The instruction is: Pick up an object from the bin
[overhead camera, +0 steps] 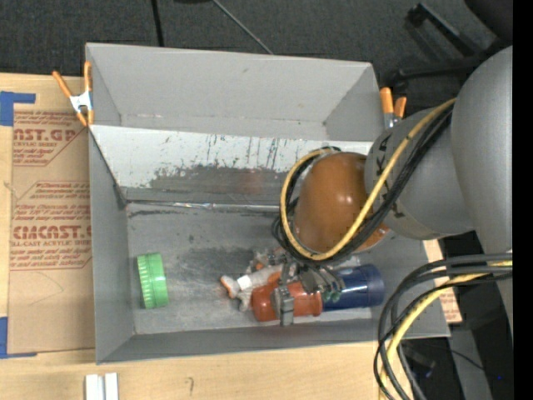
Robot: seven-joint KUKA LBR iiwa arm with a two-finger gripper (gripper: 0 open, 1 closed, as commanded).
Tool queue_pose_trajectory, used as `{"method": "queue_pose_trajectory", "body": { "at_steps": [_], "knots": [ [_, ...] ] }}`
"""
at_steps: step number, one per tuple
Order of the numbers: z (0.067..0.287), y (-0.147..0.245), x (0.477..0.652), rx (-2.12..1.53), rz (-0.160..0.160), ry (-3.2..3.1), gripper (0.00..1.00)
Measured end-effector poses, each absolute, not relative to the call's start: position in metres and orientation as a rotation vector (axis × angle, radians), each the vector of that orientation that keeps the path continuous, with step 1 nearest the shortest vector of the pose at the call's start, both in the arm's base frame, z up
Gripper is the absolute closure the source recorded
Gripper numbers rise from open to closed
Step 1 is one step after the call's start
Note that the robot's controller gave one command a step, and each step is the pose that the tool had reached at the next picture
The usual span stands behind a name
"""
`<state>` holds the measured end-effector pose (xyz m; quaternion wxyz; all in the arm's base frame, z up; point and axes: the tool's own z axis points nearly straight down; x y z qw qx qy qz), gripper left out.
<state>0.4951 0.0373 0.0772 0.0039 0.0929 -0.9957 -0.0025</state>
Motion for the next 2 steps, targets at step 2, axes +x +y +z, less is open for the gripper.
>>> {"method": "queue_pose_trajectory", "body": {
  "at_steps": [2],
  "knots": [
    [0.0773,0.0374,0.4954,0.291,-0.009,-3.121,1.0]
  ]
}}
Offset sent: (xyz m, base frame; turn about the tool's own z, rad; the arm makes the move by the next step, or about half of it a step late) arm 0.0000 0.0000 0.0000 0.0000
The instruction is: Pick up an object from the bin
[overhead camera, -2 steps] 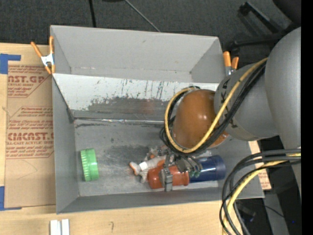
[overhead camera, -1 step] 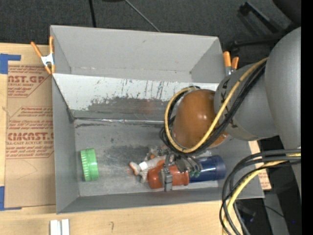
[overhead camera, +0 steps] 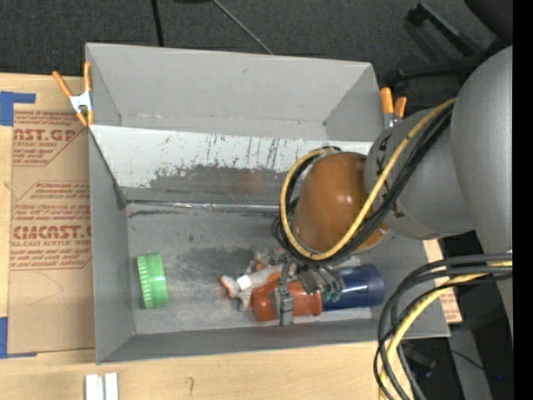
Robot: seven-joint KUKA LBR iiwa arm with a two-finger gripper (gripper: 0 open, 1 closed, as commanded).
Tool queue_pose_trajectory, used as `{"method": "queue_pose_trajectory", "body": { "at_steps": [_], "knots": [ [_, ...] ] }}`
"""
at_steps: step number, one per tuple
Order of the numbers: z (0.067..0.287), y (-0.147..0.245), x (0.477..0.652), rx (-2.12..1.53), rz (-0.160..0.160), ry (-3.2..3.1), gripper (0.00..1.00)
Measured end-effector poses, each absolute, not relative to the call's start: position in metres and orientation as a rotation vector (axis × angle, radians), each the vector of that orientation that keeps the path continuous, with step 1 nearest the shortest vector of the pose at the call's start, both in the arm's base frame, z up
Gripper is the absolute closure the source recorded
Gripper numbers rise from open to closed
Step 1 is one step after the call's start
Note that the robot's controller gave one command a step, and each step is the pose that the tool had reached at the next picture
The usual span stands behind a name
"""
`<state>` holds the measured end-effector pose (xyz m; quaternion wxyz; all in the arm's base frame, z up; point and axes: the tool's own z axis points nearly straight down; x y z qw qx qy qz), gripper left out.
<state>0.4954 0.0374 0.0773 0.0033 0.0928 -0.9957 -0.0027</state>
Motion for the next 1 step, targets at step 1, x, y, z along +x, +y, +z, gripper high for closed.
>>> {"method": "queue_pose_trajectory", "body": {
  "at_steps": [1],
  "knots": [
    [0.0781,0.0434,0.493,0.288,0.003,-3.129,1.0]
  ]
}}
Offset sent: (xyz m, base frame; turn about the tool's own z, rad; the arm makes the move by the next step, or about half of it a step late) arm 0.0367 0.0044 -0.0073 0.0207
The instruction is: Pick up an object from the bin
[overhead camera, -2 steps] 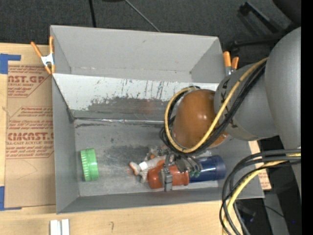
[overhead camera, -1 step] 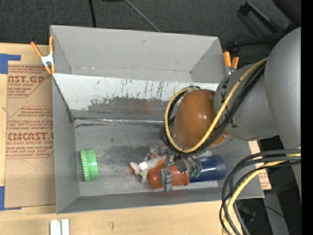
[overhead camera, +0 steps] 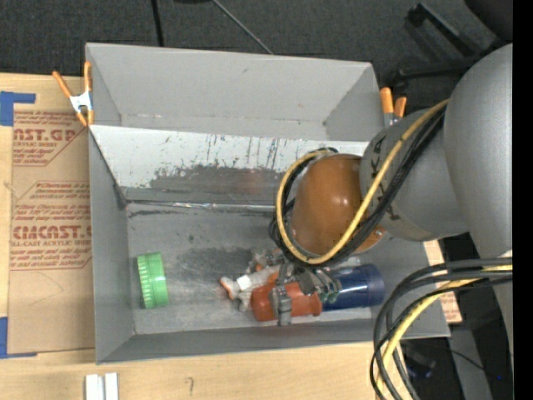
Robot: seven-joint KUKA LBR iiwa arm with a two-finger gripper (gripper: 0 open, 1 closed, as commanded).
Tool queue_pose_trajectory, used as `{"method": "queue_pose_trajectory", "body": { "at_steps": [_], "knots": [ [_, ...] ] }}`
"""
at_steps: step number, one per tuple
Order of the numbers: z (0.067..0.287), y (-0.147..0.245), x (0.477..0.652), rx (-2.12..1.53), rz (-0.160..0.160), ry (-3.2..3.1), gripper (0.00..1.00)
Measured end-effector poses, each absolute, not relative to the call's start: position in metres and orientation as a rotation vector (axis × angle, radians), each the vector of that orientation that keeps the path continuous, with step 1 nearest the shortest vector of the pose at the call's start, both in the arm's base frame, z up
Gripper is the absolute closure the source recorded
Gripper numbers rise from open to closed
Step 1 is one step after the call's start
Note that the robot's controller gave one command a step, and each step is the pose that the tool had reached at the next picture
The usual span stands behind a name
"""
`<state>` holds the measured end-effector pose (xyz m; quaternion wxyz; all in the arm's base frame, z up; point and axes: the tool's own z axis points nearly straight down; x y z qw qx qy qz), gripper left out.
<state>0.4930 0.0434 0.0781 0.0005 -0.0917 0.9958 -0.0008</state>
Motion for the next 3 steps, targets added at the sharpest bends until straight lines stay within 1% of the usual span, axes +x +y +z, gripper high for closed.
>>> {"method": "queue_pose_trajectory", "body": {
  "at_steps": [1,2,3],
  "knots": [
    [0.078,0.044,0.516,-0.275,0.0,3.157,1.0],
    [0.08,0.04,0.496,-0.262,0.011,3.113,1.0],
    [0.08,0.04,0.496,-0.263,0.011,3.113,1.0]
  ]
}}
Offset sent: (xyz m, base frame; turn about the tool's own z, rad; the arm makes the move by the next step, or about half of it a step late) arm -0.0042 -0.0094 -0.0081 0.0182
